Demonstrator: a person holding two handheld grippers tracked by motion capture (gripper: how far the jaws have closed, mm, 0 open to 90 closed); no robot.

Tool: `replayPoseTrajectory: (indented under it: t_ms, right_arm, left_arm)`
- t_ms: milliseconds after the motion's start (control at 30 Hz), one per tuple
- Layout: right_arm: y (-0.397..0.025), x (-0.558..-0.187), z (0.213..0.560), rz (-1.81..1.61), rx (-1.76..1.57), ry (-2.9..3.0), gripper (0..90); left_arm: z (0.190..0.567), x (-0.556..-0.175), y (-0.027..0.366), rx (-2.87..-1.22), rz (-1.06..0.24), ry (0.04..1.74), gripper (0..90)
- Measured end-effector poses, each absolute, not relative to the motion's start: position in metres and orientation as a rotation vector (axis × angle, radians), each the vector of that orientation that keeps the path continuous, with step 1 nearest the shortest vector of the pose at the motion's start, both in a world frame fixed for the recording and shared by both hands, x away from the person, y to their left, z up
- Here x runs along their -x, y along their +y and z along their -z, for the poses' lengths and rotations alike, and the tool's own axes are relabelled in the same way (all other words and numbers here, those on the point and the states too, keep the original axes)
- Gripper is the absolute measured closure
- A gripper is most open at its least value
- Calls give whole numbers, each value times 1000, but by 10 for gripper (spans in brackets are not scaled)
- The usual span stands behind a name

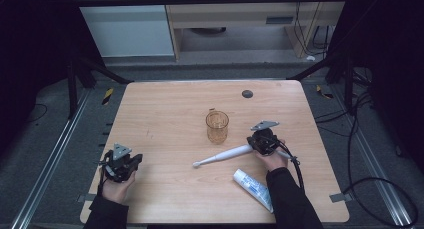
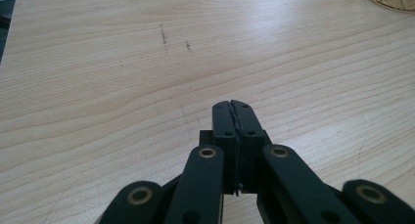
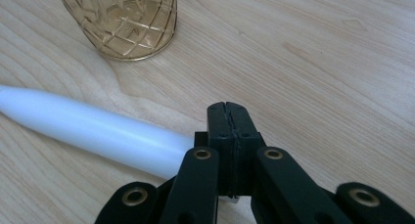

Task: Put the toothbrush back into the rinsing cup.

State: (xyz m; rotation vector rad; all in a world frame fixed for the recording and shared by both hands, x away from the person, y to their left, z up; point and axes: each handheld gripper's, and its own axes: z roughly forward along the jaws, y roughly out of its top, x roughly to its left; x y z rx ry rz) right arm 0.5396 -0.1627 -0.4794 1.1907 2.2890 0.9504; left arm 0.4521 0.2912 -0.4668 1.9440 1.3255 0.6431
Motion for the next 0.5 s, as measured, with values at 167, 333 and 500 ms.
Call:
replayPoseTrajectory:
  t_ms: [167, 333, 500]
  right_arm:
    - [-163, -537, 478, -934, -1182, 2306, 900]
    - [-167, -534, 480, -944, -1188, 2303, 900]
    - [-170, -529, 481, -947, -1188, 2307, 900]
  left_arm:
    - [467, -452, 291, -1943, -644, 1325, 892]
    - [466, -452, 291, -1942, -646, 1325, 892]
    - [467, -452, 291, -1943, -645, 1326, 892]
